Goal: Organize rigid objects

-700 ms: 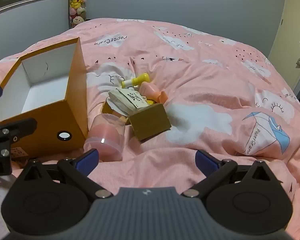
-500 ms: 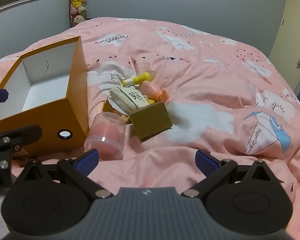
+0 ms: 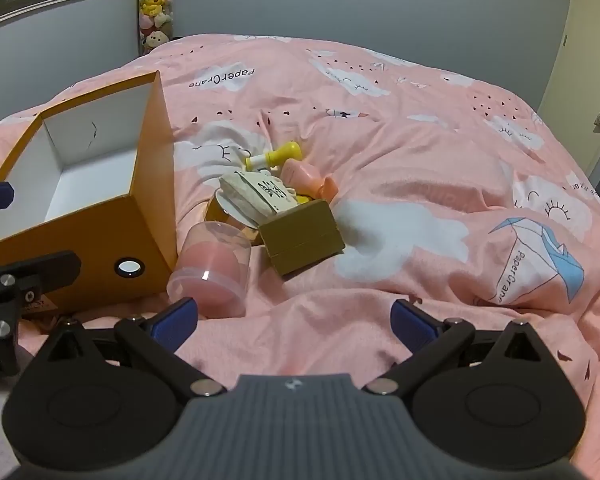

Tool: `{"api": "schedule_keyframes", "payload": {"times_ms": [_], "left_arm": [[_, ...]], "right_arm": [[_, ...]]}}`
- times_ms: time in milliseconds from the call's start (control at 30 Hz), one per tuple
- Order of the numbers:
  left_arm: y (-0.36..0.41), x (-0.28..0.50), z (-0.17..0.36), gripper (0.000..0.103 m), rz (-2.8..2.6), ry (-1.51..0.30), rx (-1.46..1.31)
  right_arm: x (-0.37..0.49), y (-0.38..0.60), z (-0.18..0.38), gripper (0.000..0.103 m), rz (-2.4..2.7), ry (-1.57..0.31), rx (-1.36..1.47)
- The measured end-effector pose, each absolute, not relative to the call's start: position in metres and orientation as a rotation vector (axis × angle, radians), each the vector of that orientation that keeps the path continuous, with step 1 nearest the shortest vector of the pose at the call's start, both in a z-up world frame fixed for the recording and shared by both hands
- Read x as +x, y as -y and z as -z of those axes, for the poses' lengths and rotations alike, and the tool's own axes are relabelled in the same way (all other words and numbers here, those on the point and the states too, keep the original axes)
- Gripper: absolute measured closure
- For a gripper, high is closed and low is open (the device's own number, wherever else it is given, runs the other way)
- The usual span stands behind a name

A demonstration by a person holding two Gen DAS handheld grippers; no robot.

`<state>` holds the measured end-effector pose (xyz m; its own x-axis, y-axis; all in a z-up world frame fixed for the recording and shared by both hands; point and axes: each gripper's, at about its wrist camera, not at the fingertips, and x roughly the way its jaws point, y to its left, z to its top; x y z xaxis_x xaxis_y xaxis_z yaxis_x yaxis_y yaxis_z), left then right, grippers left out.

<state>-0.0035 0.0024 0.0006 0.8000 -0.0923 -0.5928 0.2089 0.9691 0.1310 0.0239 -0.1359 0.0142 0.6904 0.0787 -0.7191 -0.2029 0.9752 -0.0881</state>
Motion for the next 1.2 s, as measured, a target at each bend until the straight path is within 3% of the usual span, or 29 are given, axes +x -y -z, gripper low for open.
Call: {"api": "schedule_keyframes", "payload": {"times_ms": [1200], "left_arm": [[-0.0013,-0.0032,0.0018,0.0,0.15,-0.622,0.193]], "right_arm": [[0.0241,0.1336,-0.0116,0.002,-0.164,-0.81,-0.174]]}}
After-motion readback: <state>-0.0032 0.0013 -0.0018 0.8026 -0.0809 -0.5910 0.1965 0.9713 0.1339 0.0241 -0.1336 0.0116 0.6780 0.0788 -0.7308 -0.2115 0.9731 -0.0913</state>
